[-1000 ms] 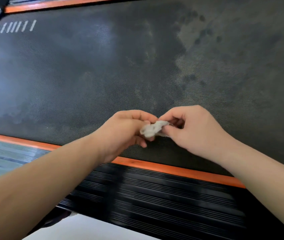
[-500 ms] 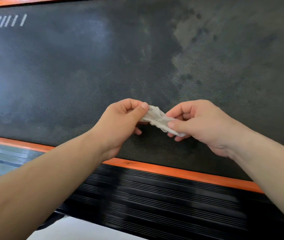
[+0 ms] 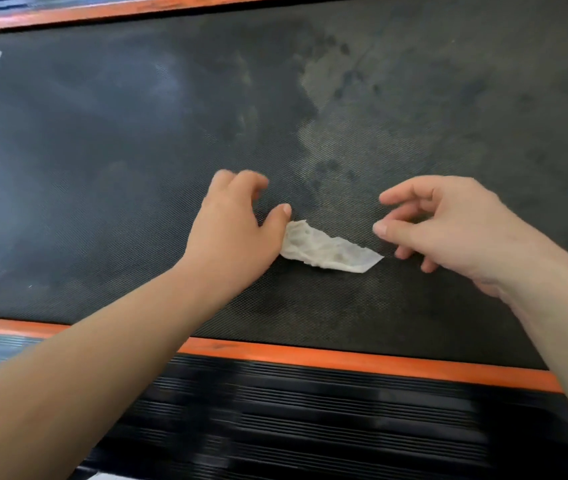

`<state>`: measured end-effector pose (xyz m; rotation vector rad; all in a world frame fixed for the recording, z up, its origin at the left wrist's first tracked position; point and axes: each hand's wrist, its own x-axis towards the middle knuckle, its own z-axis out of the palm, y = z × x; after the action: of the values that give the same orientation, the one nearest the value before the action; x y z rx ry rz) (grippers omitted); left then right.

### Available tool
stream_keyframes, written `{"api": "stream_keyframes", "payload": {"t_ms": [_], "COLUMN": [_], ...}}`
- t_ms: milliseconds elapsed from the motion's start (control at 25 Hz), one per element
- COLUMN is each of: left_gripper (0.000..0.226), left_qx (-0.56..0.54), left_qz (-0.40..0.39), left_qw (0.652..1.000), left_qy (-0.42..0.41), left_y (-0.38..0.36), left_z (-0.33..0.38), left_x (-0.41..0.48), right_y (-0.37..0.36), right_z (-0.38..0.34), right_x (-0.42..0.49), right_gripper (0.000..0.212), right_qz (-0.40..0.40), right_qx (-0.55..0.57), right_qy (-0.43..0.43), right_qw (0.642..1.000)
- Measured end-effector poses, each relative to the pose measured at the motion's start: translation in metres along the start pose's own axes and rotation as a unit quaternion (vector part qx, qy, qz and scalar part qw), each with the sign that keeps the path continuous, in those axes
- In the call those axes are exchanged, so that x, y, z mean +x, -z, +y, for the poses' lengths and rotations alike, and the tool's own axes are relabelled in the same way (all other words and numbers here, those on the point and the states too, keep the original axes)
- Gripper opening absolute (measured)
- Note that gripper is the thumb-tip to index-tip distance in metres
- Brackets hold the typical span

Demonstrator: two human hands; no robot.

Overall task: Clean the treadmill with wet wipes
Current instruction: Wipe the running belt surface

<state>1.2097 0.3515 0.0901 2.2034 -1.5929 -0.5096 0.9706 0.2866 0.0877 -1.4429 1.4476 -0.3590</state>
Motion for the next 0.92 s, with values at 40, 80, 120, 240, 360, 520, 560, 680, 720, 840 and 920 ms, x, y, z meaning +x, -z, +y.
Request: {"api": "stream_keyframes", "payload": {"t_ms": [40,80,120,240,360,520,560,680,720,840,920], "left_gripper": [0.030,0.025,0.024,0.048,0.060,0.063,0.062,0.062,0.063,0.061,0.054], "left_qx": [0.026,0.045,0.064,0.147,0.203,0.179,0.180,0.168,0.159,0.100,0.096], "left_qz": [0.031,0.025,-0.017,-0.194,-0.214,-0.216,-0.234,-0.223,-0.198,-0.212,-0.279], "left_qw": [0.992,0.970,0.938,0.873,0.880,0.913,0.898,0.903,0.930,0.941,0.899], "left_qy": [-0.119,-0.239,-0.340,-0.423,-0.372,-0.295,-0.327,-0.326,-0.268,-0.243,-0.324], "left_y": [0.002,0.000,-0.005,-0.017,-0.018,-0.018,-0.019,-0.016,-0.015,-0.022,-0.017], "left_z": [0.004,0.006,0.004,-0.012,-0.038,-0.035,-0.034,-0.043,-0.044,-0.038,-0.039], "left_x": [-0.003,-0.008,-0.014,-0.031,-0.020,-0.023,-0.029,-0.024,-0.023,-0.053,-0.078], "right_y": [0.004,0.005,0.001,-0.023,-0.033,-0.036,-0.037,-0.036,-0.037,-0.036,-0.035], "right_z": [0.003,0.005,0.006,0.012,0.029,0.034,0.033,0.034,0.036,0.038,0.039], "right_x": [0.002,0.005,0.008,0.013,0.016,0.022,0.024,0.027,0.026,0.024,0.027], "right_gripper": [0.024,0.022,0.021,0.024,0.025,0.043,0.051,0.063,0.063,0.049,0.044], "right_qz": [0.043,0.086,0.117,0.152,0.139,0.074,0.063,0.054,0.052,0.056,0.049], "right_qx": [-0.043,-0.088,-0.126,-0.222,-0.311,-0.386,-0.397,-0.409,-0.410,-0.421,-0.428], "right_qy": [0.024,0.057,0.102,0.246,0.243,0.190,0.184,0.168,0.167,0.174,0.175], "right_qw": [0.998,0.991,0.980,0.931,0.908,0.900,0.897,0.895,0.895,0.889,0.886]}}
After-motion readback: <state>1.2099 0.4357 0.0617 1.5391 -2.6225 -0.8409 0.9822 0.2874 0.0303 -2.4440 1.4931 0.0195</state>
